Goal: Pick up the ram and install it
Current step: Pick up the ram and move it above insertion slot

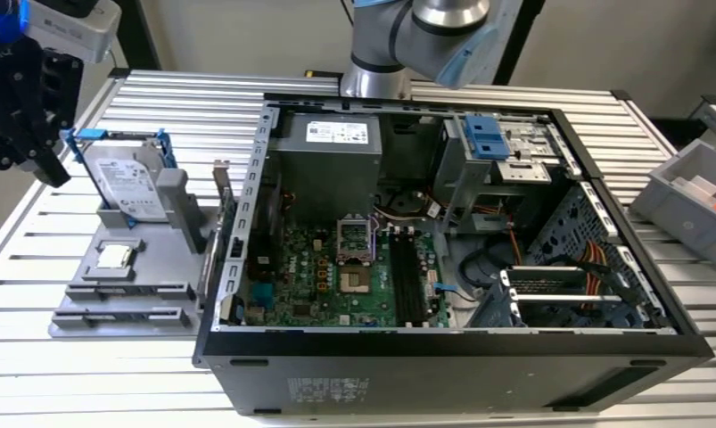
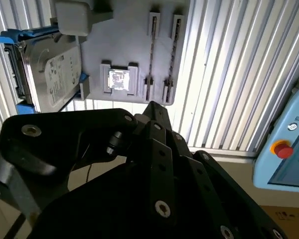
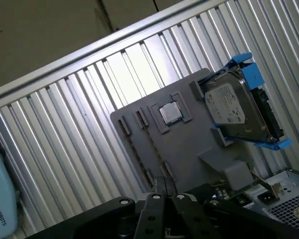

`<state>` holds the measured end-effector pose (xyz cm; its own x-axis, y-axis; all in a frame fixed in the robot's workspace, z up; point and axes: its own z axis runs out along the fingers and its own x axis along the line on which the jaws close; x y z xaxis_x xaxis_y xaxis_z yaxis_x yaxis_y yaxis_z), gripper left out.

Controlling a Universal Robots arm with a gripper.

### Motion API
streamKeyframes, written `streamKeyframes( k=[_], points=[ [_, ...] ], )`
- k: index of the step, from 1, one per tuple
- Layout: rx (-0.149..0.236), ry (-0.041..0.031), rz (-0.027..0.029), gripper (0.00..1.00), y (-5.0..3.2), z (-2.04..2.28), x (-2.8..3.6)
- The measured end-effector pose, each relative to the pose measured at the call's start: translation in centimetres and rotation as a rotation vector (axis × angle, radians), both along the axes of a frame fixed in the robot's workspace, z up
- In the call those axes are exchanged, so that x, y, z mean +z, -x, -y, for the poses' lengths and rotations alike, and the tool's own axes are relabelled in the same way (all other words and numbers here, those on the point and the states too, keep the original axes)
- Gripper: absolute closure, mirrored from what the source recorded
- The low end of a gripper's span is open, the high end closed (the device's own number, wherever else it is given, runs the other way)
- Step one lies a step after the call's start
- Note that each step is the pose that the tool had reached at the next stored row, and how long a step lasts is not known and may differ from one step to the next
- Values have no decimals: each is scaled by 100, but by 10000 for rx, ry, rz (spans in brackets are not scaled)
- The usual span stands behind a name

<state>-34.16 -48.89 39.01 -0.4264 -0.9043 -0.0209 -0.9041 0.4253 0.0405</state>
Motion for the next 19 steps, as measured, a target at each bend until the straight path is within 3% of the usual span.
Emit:
streamKeyframes(
  k=[19],
  points=[
    [2374, 0, -1, 100, 0, -1, -1]
  ],
)
